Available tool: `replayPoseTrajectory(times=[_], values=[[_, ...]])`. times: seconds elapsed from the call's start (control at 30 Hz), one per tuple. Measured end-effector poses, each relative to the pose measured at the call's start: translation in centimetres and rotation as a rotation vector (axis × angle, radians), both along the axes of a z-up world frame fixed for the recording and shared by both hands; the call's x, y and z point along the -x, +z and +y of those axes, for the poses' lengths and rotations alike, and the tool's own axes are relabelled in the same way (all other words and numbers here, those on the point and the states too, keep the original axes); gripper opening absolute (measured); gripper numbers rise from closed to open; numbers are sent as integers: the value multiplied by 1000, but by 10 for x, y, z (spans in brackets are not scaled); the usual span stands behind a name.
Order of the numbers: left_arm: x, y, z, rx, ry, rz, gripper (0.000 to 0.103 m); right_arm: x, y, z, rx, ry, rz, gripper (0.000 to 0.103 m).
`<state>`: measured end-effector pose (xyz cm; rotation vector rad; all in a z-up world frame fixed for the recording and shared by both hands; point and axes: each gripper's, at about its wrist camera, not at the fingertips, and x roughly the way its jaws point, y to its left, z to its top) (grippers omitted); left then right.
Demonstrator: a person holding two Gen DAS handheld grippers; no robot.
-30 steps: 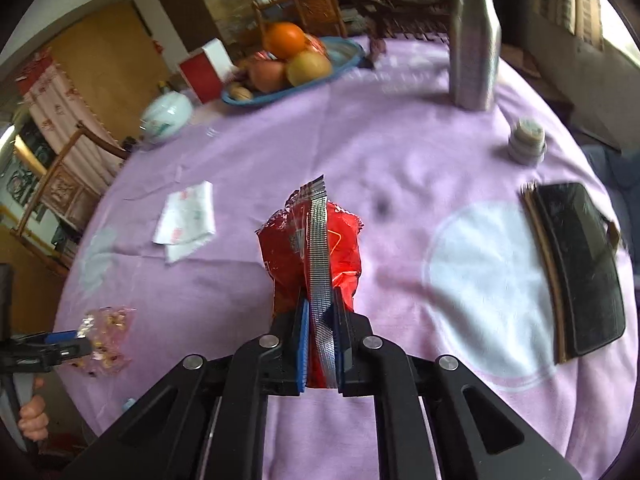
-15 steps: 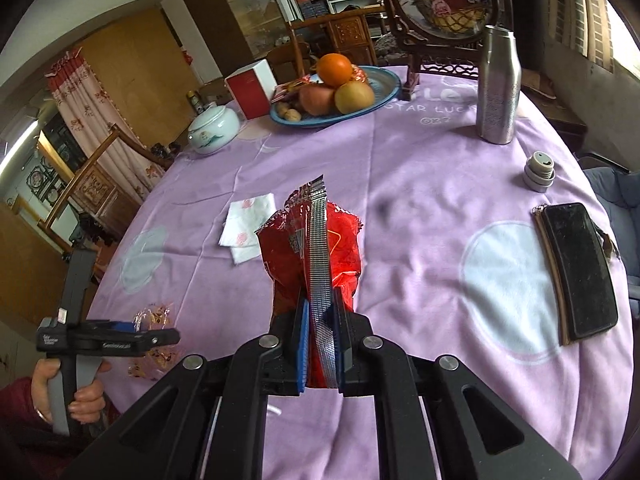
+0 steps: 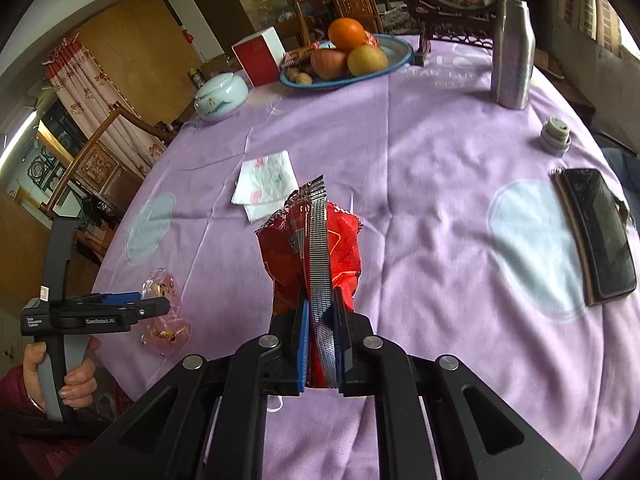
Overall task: Collect trash
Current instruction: 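Grasp the clear floral snack bag with the left tool while the right tool holds the chip packet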
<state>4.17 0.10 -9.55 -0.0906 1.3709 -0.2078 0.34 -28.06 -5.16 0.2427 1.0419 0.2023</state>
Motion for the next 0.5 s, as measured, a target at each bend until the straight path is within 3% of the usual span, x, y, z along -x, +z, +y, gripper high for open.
replayPoseTrajectory(times=[0.33,0.43,0.5], values=[[5,-19,7,9,34,56,85,0,-8,3,7,15,30,14],[4,-20,9,25,49,49,81,1,-8,0,3,16,31,16],[4,-18,9,28,56,36,69,2,-7,-4,-6,9,29,17]])
